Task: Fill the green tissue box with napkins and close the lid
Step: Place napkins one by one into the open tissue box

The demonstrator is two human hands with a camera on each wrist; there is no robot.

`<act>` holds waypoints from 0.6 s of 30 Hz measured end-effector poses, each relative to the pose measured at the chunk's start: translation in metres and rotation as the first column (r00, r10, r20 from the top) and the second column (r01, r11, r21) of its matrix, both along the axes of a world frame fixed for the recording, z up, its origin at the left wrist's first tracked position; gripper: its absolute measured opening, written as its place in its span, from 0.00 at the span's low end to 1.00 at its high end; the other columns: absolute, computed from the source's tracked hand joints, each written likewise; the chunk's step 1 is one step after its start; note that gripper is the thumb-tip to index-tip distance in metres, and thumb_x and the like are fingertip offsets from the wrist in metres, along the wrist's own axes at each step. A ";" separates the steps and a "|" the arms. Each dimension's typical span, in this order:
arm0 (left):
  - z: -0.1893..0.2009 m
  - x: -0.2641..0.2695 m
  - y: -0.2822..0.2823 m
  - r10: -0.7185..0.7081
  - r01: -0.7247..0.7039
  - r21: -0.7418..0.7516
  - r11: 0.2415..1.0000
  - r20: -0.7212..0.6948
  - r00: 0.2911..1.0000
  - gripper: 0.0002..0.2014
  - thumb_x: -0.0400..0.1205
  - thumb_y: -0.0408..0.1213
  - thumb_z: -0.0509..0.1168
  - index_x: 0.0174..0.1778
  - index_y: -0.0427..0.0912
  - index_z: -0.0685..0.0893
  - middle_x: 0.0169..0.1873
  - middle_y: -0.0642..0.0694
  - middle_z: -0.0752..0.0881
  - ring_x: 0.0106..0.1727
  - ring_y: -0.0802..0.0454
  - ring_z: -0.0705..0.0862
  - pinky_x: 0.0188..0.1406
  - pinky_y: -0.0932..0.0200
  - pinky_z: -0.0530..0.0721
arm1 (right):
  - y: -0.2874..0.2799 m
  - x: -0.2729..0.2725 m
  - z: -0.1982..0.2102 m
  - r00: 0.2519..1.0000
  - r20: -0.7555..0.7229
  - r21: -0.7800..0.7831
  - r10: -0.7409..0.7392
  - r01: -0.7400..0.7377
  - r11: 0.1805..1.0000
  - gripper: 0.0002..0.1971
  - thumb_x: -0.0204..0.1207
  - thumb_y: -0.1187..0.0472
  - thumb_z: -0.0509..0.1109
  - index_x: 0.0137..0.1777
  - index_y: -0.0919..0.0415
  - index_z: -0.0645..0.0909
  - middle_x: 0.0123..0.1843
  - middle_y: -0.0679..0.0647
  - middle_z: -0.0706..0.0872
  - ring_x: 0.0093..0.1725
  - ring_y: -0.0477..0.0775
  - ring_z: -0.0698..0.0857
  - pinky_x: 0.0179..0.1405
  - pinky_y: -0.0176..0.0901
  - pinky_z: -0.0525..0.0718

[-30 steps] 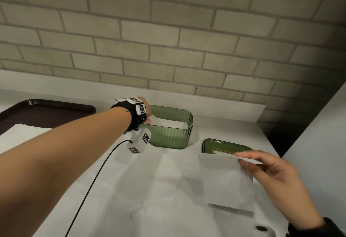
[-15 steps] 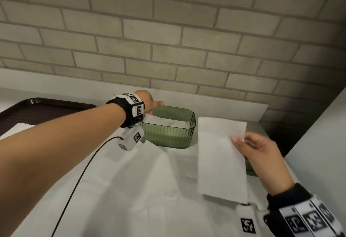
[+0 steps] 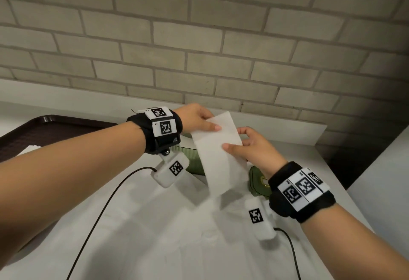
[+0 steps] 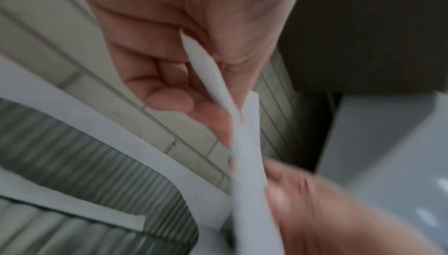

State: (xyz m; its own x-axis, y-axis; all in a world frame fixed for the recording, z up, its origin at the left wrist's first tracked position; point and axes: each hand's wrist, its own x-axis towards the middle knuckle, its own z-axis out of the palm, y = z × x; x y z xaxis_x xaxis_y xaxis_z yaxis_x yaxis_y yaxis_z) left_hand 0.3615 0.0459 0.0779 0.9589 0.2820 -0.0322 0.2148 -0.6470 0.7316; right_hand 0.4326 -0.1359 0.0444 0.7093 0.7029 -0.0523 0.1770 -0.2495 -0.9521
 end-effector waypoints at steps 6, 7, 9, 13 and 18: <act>-0.014 0.003 0.043 0.399 -0.399 -0.085 0.913 -0.019 0.917 0.21 0.79 0.49 0.68 0.61 0.38 0.83 0.42 0.43 0.86 0.41 0.46 0.86 0.40 0.58 0.85 | 0.014 0.036 -0.011 0.986 -0.109 0.047 -0.124 0.129 0.990 0.22 0.68 0.70 0.77 0.60 0.62 0.75 0.59 0.65 0.86 0.52 0.62 0.87 0.53 0.53 0.87; -0.020 0.004 0.048 0.421 -0.423 -0.081 0.903 -0.041 0.906 0.21 0.79 0.49 0.68 0.60 0.37 0.84 0.40 0.39 0.85 0.38 0.43 0.85 0.38 0.56 0.83 | 0.019 0.044 -0.012 0.977 -0.136 0.083 -0.166 0.178 0.981 0.22 0.69 0.70 0.77 0.61 0.63 0.75 0.60 0.66 0.85 0.53 0.62 0.86 0.56 0.57 0.86; -0.032 0.006 0.055 0.446 -0.450 -0.073 0.890 -0.067 0.893 0.16 0.79 0.46 0.68 0.50 0.34 0.85 0.28 0.41 0.80 0.26 0.47 0.77 0.29 0.61 0.77 | 0.029 0.057 -0.014 0.966 -0.129 0.115 -0.225 0.240 0.964 0.22 0.69 0.70 0.77 0.60 0.64 0.74 0.61 0.67 0.84 0.55 0.64 0.86 0.58 0.60 0.85; -0.048 0.012 0.060 0.478 -0.461 0.164 0.872 -0.078 0.875 0.19 0.77 0.47 0.70 0.59 0.40 0.85 0.52 0.42 0.89 0.56 0.46 0.85 0.59 0.58 0.80 | 0.049 0.074 -0.016 0.941 0.214 -0.062 -0.262 0.280 0.958 0.19 0.69 0.59 0.78 0.57 0.57 0.75 0.51 0.56 0.83 0.48 0.57 0.84 0.47 0.44 0.83; -0.057 0.020 0.060 0.471 -0.431 0.308 0.848 -0.066 0.879 0.15 0.77 0.42 0.70 0.58 0.41 0.83 0.59 0.44 0.84 0.61 0.45 0.82 0.54 0.59 0.78 | 0.064 0.077 -0.029 0.907 0.406 -0.240 -0.114 0.226 0.944 0.19 0.74 0.64 0.70 0.64 0.60 0.74 0.47 0.54 0.78 0.44 0.53 0.78 0.31 0.34 0.74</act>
